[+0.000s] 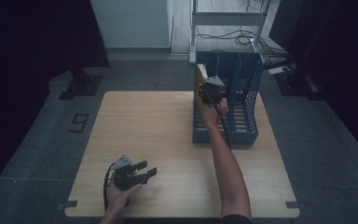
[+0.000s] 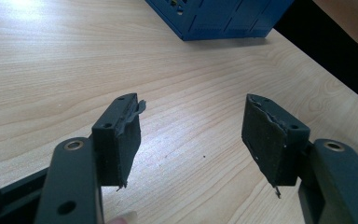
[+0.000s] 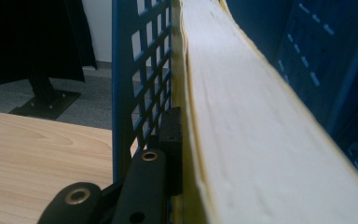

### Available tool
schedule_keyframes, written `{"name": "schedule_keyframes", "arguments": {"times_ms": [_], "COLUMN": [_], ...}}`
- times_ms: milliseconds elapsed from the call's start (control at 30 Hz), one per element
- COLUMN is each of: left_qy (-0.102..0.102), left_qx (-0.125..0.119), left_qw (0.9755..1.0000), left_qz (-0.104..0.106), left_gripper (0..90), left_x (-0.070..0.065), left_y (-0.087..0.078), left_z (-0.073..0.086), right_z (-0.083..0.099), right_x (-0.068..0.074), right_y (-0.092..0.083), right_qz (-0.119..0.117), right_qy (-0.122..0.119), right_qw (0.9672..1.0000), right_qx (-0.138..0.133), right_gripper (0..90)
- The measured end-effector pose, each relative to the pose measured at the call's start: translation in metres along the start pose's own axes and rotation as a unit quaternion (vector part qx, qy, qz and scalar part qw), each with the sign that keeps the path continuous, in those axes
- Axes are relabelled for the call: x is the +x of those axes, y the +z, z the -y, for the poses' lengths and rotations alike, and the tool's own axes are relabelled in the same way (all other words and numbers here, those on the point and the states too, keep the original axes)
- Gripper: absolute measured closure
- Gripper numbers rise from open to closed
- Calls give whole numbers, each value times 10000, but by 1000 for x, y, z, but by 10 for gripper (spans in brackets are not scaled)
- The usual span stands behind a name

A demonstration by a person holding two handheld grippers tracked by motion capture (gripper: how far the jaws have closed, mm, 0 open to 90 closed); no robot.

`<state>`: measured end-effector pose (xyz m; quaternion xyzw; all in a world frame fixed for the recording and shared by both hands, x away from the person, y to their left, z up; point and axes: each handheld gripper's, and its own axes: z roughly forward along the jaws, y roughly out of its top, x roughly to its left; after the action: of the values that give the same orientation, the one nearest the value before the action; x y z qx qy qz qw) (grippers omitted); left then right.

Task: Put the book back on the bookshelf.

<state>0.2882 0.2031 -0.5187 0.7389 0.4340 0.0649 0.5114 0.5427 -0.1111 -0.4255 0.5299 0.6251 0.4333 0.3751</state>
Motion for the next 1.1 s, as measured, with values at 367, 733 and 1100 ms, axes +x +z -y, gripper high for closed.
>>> {"name": "schedule_keyframes", "arguments": {"times_ms": [367,733,1100], "left_qy": [9,28,66], "left_qx": [-31,2,10], "left_qw": [10000,10000,10000], "left_qz": [9,6,12], "left_gripper": [374,374,373], "left_x": [-1,-1,-5], "left_y": [-1,-1,0], "left_z": [0,0,0], "right_z": [-1,5,10], "right_x": [3,-2,-9], "right_y": [3,3,-18], "right_qz": [28,-209,-522], "right_qy": [-4,-67,-128], "right_qw": [10000,9998,9985], "right_qx": [-26,-24,-99], "right_gripper": [740,722,609]}}
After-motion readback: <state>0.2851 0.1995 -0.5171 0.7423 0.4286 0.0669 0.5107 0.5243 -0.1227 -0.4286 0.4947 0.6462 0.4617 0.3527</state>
